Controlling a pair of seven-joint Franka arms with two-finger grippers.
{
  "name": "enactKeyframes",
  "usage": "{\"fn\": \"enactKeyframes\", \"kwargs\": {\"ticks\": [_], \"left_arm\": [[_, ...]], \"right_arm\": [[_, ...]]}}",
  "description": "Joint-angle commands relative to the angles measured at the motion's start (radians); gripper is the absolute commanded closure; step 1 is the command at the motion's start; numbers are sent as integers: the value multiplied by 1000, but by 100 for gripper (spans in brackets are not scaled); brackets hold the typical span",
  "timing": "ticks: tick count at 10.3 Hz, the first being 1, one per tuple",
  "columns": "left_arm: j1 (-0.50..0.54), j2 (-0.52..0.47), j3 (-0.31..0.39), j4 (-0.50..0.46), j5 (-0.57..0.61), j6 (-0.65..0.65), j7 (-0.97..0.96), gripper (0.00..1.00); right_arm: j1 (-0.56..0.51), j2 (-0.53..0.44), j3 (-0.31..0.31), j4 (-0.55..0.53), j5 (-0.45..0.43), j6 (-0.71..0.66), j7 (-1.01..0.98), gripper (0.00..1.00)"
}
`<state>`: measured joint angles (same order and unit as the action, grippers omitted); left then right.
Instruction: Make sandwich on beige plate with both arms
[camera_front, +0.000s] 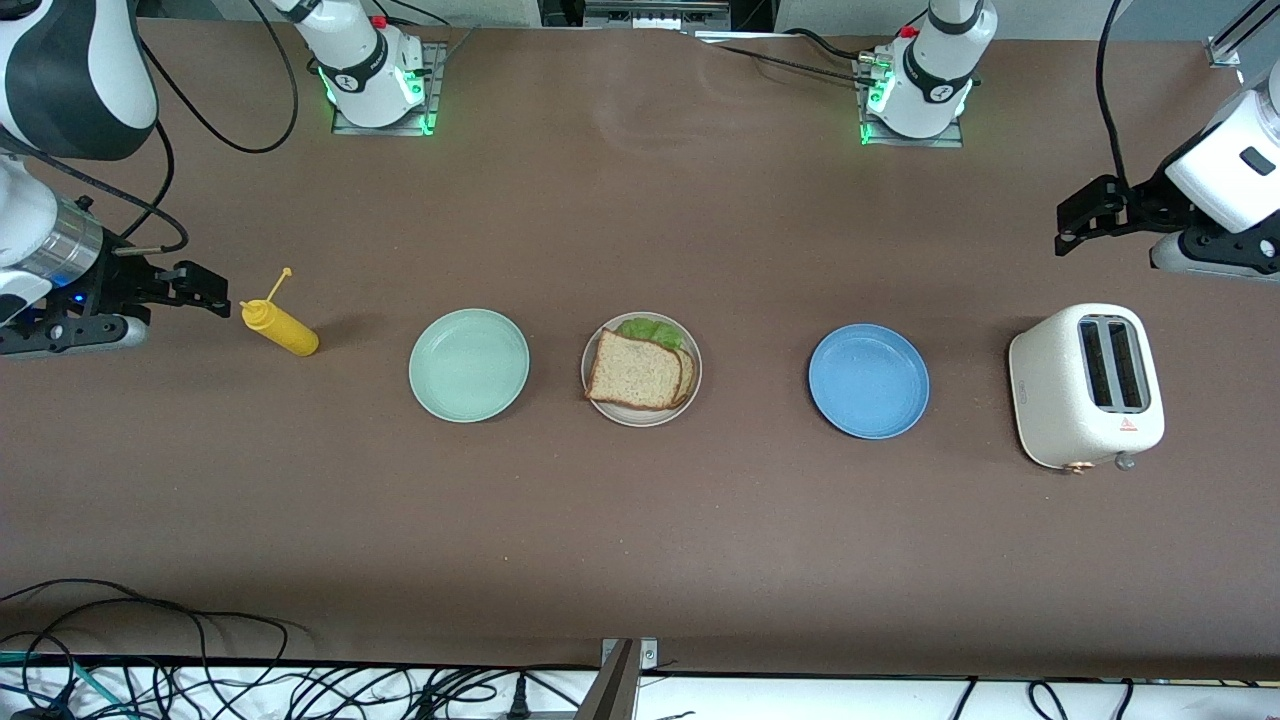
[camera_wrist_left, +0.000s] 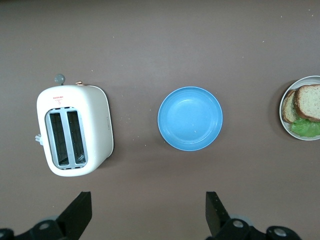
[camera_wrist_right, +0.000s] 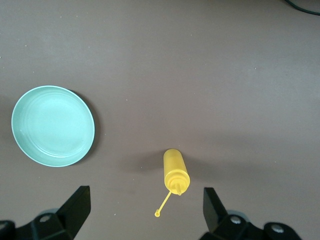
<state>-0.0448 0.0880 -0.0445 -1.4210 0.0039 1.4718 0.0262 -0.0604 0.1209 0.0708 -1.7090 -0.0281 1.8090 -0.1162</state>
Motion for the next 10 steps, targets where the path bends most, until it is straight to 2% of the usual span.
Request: {"fn": "enactKeyframes", "kwargs": {"ticks": [1,2,4,6,10], "left_arm": [[67,-37,-38,-26,-24,-10,6,0],[103,-45,-73,-41,-24,1,6,0],[98,-67,-77,-78,-24,16,1,0],[91,-103,-75,-140,-22,68,4,0],[33,-116,-35,-156,-18,74,-3,0]], "right_arm": [[1,-1,4,12,-3,-17,16,0],[1,0,4,12,-3,-17,16,0],[1,0,4,12,-3,-17,16,0],[1,0,4,12,-3,-17,15,0],[1,0,4,12,-3,-17,15,0]]}}
